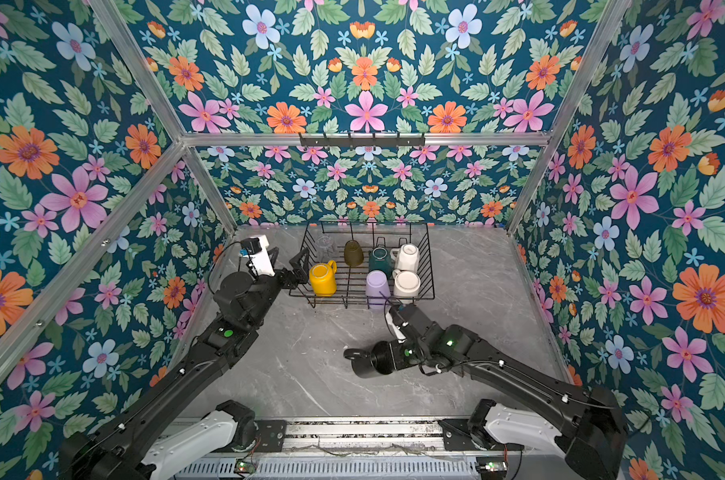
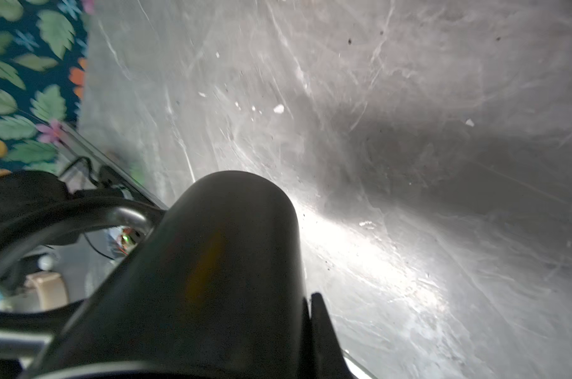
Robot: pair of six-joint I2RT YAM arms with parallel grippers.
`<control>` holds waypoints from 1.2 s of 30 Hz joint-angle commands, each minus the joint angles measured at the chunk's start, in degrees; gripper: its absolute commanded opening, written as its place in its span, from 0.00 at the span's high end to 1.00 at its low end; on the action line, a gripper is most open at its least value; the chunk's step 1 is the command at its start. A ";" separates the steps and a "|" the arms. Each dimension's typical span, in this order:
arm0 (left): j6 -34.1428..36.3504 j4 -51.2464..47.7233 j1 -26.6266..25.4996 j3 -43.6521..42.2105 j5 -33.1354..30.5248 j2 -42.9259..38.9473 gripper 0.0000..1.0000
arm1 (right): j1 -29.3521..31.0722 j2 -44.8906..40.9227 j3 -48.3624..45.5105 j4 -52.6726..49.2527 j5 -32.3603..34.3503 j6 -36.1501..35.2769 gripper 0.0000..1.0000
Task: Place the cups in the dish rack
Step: 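Lift the black mug toward the left gripper while the left gripper reaches toward it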
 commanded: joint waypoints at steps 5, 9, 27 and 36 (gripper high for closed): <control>2.26 14.67 0.02 -4.08 24.13 -1.99 0.00 | -12.08 -6.47 -5.06 19.55 -20.94 7.24 1.00; 1.85 16.69 -0.04 -3.40 39.58 -0.19 0.00 | -18.62 -6.99 -6.33 26.56 -27.33 10.46 1.00; -0.70 16.85 0.02 -0.17 58.85 6.41 0.00 | -29.77 0.80 -1.51 50.23 -44.44 21.54 1.00; -1.12 17.16 0.00 0.80 60.54 8.15 0.00 | -26.76 3.08 0.89 51.17 -46.12 20.89 1.00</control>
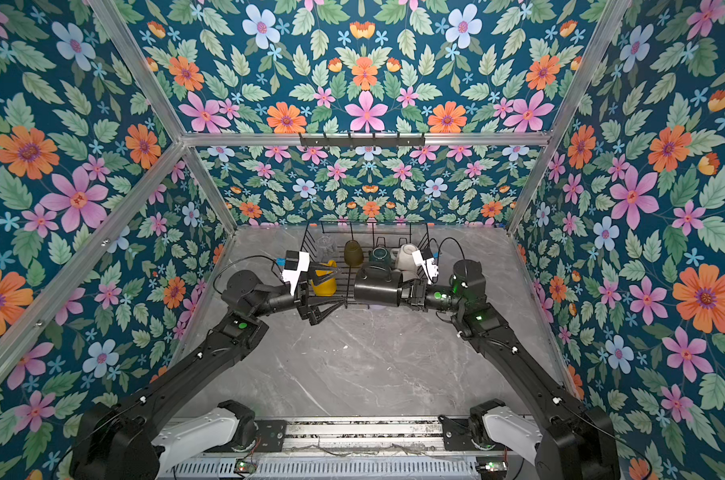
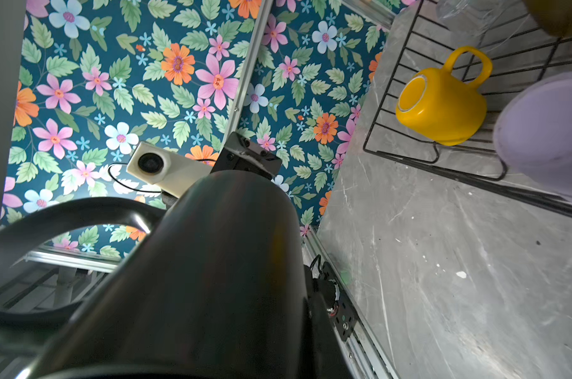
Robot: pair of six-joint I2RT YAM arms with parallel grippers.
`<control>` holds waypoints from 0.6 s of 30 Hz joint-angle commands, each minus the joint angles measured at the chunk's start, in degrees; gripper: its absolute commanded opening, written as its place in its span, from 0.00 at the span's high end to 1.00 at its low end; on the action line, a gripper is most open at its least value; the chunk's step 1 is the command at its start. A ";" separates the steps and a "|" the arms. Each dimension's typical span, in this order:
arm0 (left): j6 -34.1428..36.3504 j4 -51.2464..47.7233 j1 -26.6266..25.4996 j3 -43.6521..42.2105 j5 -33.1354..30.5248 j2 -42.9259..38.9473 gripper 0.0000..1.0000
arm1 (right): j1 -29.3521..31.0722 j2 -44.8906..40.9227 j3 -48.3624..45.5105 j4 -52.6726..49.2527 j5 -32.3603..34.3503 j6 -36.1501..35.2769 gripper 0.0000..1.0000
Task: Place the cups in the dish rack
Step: 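Lift the black mug toward the left gripper while the left gripper reaches toward it, then close the left gripper on the black mug held by the right gripper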
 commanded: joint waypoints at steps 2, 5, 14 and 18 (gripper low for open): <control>-1.13 2.93 -0.02 0.73 2.95 0.65 0.00 | 2.31 1.26 1.85 5.56 -2.13 -0.64 1.00; -1.95 4.25 0.03 0.60 4.37 0.92 0.00 | 3.94 2.83 2.90 5.75 -2.12 -1.39 1.00; -2.75 4.91 0.03 0.61 6.28 0.96 0.00 | 5.77 6.85 4.80 8.85 -2.76 -0.51 1.00; -2.91 5.32 0.03 0.63 6.63 1.29 0.00 | 6.75 7.85 5.64 9.46 -2.73 -0.40 1.00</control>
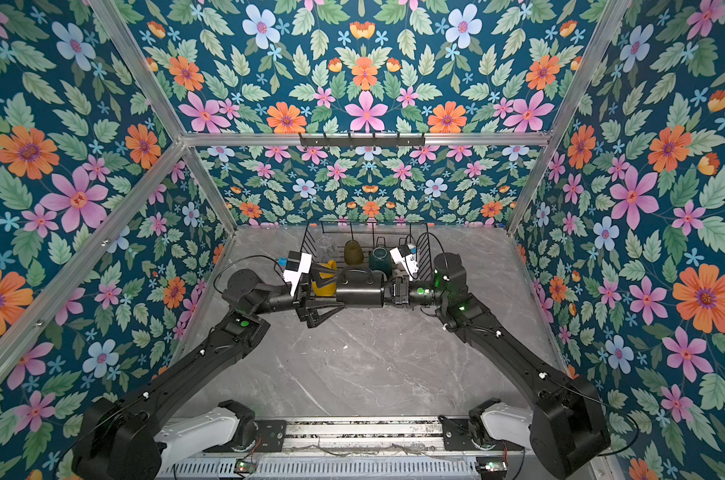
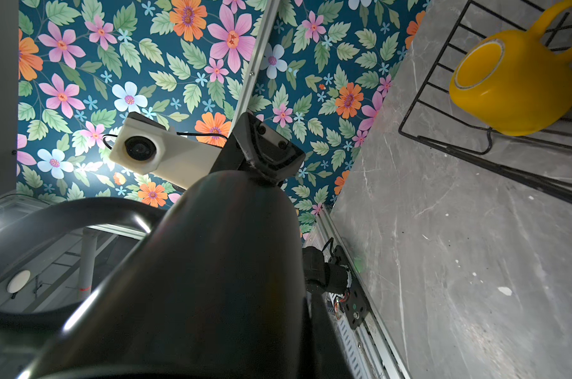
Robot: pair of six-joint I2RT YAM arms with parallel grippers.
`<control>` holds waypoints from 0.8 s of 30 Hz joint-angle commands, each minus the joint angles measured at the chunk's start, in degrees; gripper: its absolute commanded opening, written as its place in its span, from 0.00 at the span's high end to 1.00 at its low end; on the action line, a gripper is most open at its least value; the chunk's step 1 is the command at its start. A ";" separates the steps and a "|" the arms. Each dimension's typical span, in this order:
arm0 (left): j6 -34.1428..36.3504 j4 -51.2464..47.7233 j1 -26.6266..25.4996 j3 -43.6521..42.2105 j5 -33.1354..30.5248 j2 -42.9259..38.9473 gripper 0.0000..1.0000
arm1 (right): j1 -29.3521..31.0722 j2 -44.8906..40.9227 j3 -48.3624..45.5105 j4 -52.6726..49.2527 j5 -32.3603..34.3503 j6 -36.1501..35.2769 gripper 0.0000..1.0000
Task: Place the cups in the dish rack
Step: 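Close the left gripper on the black mug held by the right gripper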
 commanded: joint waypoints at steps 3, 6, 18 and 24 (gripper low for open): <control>-1.16 3.93 -0.03 0.24 1.61 0.76 0.00 | 1.44 1.32 1.67 6.59 -1.24 0.33 1.00; -2.02 4.84 0.00 0.37 2.33 1.38 0.00 | 2.21 2.49 2.32 7.97 -1.07 0.93 1.00; -2.74 5.56 0.03 0.35 2.86 1.58 0.00 | 5.55 7.63 5.55 10.94 -1.09 2.08 1.00; -2.82 5.60 0.02 0.19 3.04 1.52 0.00 | 6.36 9.60 6.28 12.34 -1.20 2.87 1.00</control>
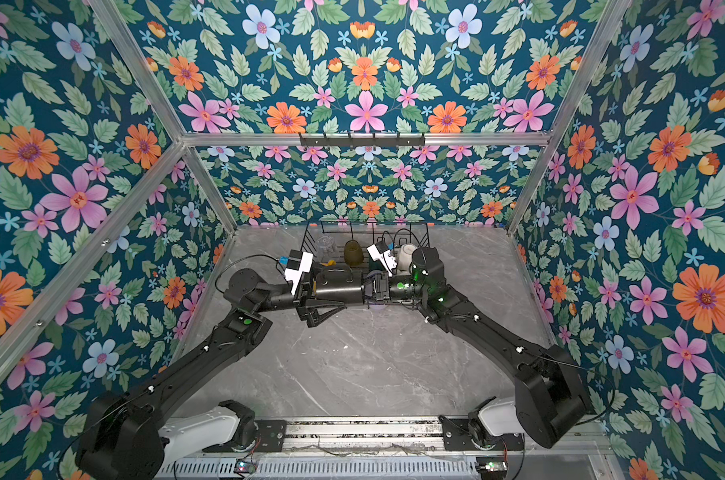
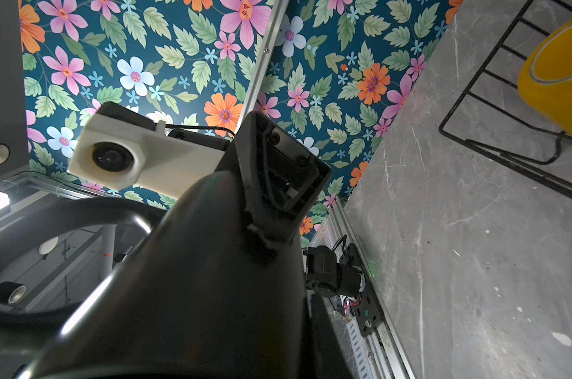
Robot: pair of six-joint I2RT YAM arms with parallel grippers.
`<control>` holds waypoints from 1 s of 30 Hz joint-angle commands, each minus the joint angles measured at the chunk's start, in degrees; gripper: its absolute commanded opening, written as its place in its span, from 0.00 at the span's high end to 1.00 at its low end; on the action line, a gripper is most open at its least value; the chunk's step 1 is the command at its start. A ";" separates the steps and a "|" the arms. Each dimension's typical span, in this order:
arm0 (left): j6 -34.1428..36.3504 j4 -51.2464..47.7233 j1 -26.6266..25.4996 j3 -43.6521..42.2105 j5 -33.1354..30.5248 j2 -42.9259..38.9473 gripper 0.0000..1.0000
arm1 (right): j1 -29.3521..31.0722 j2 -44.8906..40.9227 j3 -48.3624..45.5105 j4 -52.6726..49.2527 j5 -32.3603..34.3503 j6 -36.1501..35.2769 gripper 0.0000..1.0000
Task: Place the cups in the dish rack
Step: 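Close the left gripper on the black mug held by the right gripper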
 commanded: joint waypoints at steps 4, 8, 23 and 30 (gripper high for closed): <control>-0.20 1.97 0.04 -0.07 1.02 -0.21 0.00 | 0.66 1.11 1.22 6.97 -1.37 1.58 1.00; -0.20 2.01 -0.03 -0.09 1.41 -0.04 0.02 | 1.04 1.66 1.70 6.99 -1.54 1.59 1.00; -0.46 2.00 0.02 1.01 2.52 0.27 0.56 | 1.27 2.43 1.77 6.88 -1.94 2.09 1.00; -0.67 1.55 -0.02 1.55 1.70 -0.02 0.92 | 1.24 2.48 1.65 5.66 -1.77 1.73 0.91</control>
